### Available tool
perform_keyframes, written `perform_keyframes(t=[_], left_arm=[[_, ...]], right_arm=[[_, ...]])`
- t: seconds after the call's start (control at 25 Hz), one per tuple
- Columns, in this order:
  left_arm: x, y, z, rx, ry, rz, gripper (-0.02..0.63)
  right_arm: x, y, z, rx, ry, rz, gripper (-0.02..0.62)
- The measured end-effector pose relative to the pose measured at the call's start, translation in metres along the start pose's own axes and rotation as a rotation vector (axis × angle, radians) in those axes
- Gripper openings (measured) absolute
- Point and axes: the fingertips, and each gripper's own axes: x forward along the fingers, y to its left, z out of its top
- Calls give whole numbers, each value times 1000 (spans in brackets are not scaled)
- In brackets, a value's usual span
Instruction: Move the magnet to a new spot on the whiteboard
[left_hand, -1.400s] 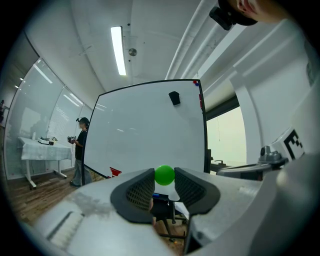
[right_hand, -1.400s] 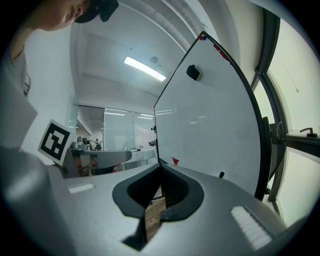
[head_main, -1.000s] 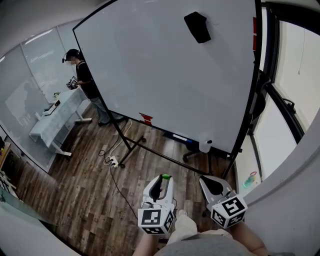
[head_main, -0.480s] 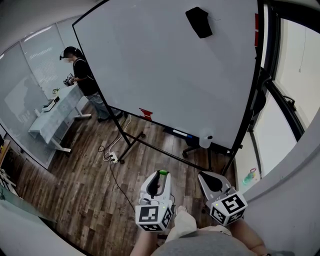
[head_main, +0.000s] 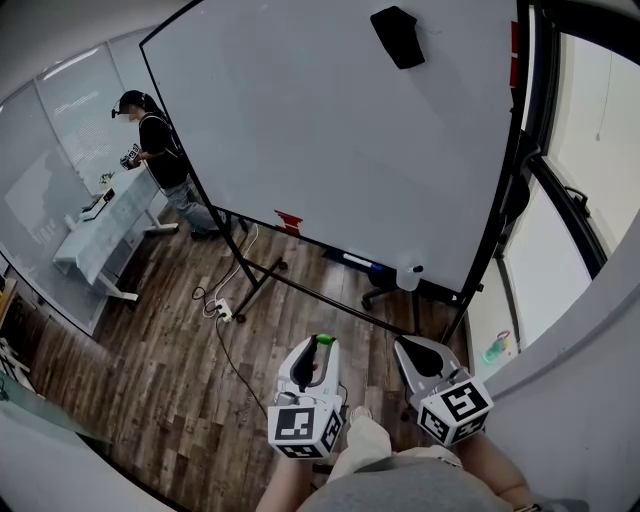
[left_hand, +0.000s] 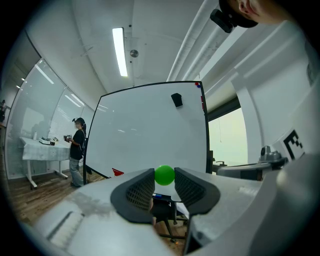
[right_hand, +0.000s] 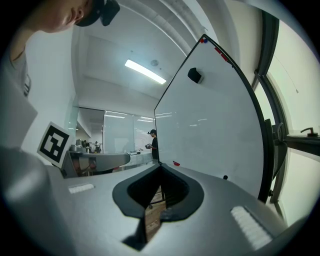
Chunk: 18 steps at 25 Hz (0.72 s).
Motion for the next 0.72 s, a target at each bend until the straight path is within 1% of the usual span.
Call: perform_keyframes(t=[0.36, 0.72], left_arm=[[17, 0, 7, 10, -6, -18, 135], [72, 2, 23, 25, -25, -59, 135]], right_arm=[[7, -5, 2, -5, 7, 3, 0], [31, -35, 13, -1, -1, -21, 0]])
